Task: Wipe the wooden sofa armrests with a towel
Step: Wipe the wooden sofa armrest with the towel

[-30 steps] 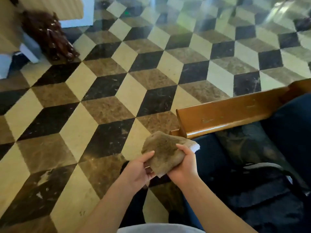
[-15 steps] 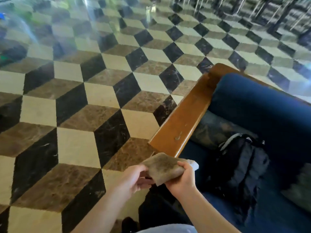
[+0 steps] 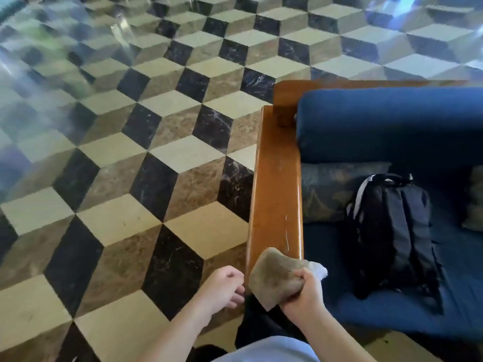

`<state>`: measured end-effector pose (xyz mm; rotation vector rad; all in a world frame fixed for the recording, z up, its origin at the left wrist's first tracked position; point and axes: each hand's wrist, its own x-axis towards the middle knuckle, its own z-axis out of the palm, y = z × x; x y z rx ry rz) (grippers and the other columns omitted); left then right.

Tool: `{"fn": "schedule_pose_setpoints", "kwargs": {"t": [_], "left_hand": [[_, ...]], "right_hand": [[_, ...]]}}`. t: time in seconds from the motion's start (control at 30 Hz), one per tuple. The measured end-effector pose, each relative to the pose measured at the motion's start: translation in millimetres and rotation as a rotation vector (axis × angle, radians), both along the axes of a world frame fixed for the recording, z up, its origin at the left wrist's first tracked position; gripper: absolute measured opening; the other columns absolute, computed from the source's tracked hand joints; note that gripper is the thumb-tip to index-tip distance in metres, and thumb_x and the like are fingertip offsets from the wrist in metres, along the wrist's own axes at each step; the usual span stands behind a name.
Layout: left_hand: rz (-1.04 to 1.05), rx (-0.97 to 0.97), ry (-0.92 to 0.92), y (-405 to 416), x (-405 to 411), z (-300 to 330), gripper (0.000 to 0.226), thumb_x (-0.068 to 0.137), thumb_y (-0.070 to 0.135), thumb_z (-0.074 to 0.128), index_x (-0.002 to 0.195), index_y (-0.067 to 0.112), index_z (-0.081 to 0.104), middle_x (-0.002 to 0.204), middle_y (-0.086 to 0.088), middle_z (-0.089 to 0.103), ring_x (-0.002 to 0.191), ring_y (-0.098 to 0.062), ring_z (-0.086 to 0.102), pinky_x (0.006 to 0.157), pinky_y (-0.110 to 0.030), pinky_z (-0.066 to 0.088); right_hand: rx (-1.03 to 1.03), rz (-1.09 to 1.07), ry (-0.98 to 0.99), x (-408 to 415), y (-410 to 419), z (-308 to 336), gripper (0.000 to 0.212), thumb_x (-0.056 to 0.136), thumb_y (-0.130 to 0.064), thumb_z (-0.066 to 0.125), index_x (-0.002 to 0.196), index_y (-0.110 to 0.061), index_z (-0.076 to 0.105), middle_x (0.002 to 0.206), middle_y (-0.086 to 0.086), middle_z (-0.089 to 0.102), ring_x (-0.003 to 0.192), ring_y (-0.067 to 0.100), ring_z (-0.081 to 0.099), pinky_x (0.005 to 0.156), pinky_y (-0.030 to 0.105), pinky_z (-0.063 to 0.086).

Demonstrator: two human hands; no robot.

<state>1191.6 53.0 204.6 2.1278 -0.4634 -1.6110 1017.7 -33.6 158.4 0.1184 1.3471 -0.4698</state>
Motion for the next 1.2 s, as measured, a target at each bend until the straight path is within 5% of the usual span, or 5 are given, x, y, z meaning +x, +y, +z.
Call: {"fn": "schedule_pose_setpoints", "kwargs": {"t": [0.27,0.4,0.53,0.8,1.2], "left_hand": [[-0.479,-0.026,-0.113,-121,58,-18,0.014,0.097,0.044,0.052,0.106,0.041,0.063,0.105,0.017,0.067,0.096,-0.005,0.067,0.079,-0.024,0.057],[-0.803,-0.047,-0.199,-183,96,-41,0.048,0.097,0.047,0.050,0.145,0.047,0.041,0.131,0.017,0.061,0.099,0.001,0.061,0.069,-0.010,0.049],[-1.135,-0.209,-0.332,-244,124,-63,0.062,0.098,0.049,0.049,0.154,0.048,0.023,0.154,0.017,0.044,0.136,-0.011,0.051,0.103,-0.027,0.046],[-1.722,-0.329,-0.446,-333,174,-92,0.062,0.099,0.044,0.049,0.157,0.039,0.028,0.161,0.008,0.038,0.143,-0.018,0.043,0.112,-0.037,0.045],[-2.206,-0.339,-0.439,-293,117,-115,0.064,0.099,0.036,0.044,0.159,0.035,0.023,0.165,-0.002,0.031,0.148,-0.025,0.031,0.115,-0.040,0.039]], "right_hand": [[0.020,-0.347,0.052,35,-49,4,0.049,0.071,-0.020,0.069,0.120,-0.015,0.062,0.121,0.018,0.068,0.112,0.042,0.062,0.103,0.058,0.048],[-0.023,-0.636,0.074,52,-64,-8,0.048,0.080,-0.015,0.062,0.127,-0.020,0.059,0.127,0.020,0.067,0.117,0.042,0.063,0.105,0.060,0.047],[-0.010,-0.956,0.142,78,-80,-8,0.055,0.083,-0.011,0.059,0.137,-0.018,0.056,0.132,0.019,0.065,0.118,0.041,0.063,0.102,0.059,0.050],[0.078,-1.451,0.200,161,-65,7,0.025,0.092,-0.015,0.050,0.115,-0.017,0.061,0.118,0.019,0.068,0.108,0.041,0.064,0.085,0.056,0.053],[0.349,-0.999,0.566,171,-10,-28,0.054,0.101,-0.053,0.051,0.133,-0.010,0.057,0.137,0.010,0.058,0.119,0.032,0.054,0.106,0.045,0.040]]}}
